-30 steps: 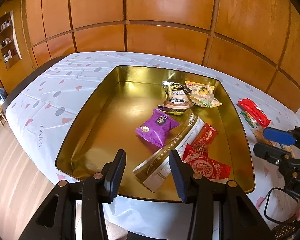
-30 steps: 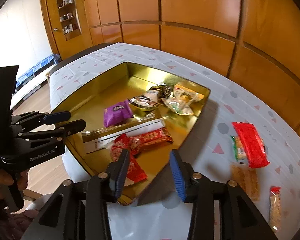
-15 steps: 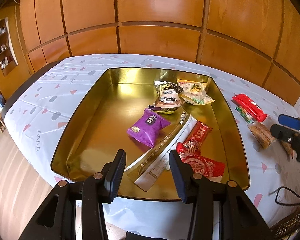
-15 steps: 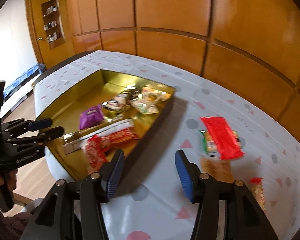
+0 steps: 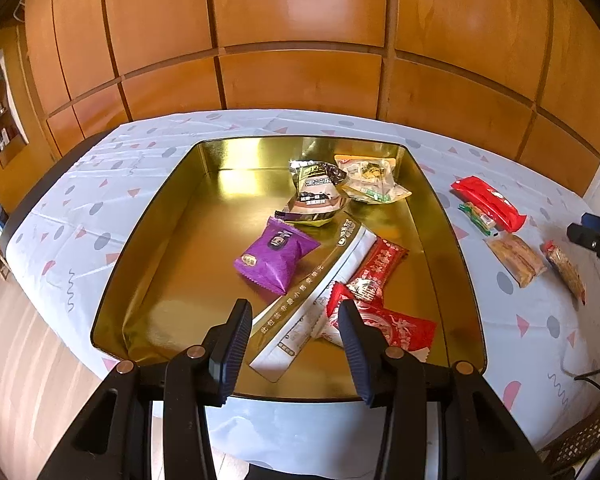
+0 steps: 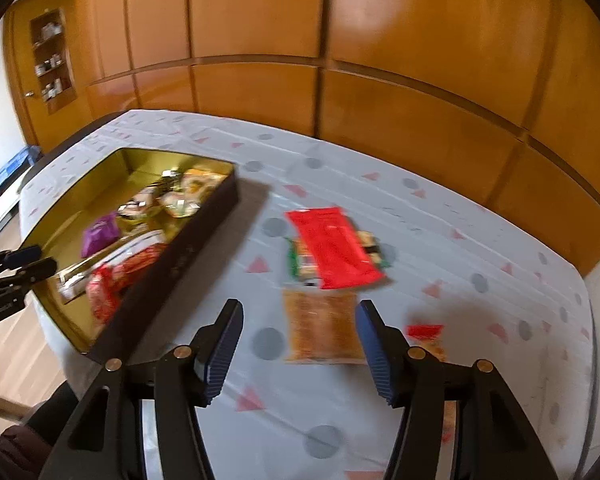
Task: Organize snacks
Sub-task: 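Move both grippers back toward the remaining snacks on the cloth, then grasp the red candy bag with the left gripper while the right grasps the sesame stick bar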
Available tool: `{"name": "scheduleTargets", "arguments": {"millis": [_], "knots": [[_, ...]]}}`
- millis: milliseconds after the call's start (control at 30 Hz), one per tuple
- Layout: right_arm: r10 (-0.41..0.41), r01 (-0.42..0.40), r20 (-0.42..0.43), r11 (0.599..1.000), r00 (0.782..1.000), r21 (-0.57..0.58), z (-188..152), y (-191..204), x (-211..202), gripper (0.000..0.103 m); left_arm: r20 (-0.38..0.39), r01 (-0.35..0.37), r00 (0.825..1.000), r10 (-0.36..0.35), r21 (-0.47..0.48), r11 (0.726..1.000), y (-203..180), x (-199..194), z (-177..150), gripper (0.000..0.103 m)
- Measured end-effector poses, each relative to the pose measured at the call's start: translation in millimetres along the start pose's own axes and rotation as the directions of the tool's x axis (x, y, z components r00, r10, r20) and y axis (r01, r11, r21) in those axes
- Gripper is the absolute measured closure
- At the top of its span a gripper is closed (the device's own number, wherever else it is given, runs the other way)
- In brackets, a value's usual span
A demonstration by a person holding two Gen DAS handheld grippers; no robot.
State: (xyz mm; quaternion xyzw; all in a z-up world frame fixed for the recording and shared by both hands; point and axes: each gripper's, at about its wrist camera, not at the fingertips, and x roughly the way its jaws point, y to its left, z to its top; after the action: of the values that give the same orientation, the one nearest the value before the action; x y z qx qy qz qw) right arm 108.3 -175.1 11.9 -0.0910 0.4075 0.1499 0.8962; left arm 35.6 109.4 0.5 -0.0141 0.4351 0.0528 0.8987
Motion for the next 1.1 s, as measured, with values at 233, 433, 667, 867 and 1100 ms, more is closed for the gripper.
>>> {"name": "scheduleTargets", "arguments": {"millis": [233, 433, 667, 867, 1100], "knots": [[-0.098, 0.098, -0.012, 0.995, 0.995, 0.018, -2, -42, 2, 0.039, -0.004, 0.0, 1.0, 0.0, 0.025, 1.0, -8, 0, 3, 0.058], [-0.205, 0.208, -0.045, 0.976, 0.978, 0.068, -6, -94, 11, 0.037, -0.013, 0.021, 1.0, -0.021, 0.039, 0.999, -17, 1, 7, 0.058], [-0.24, 0.27, -0.136, 0.922, 0.961, 0.276, -22, -160, 25, 0.036, -0.041, 0.078, 0.996, -0.077, 0.033, 0.996, -31, 5, 20, 0.058], [-0.209, 0.255, -0.156, 0.886, 0.965, 0.387, -26, -178, 25, 0.027, -0.052, 0.172, 0.984, -0.168, 0.091, 0.981, -67, 5, 52, 0.058], [-0.189, 0.233, -0.141, 0.866, 0.972, 0.442, -27, -180, 21, 0.023, -0.137, 0.31, 0.945, -0.295, 0.1, 0.946, -137, 29, 91, 0.058]]}}
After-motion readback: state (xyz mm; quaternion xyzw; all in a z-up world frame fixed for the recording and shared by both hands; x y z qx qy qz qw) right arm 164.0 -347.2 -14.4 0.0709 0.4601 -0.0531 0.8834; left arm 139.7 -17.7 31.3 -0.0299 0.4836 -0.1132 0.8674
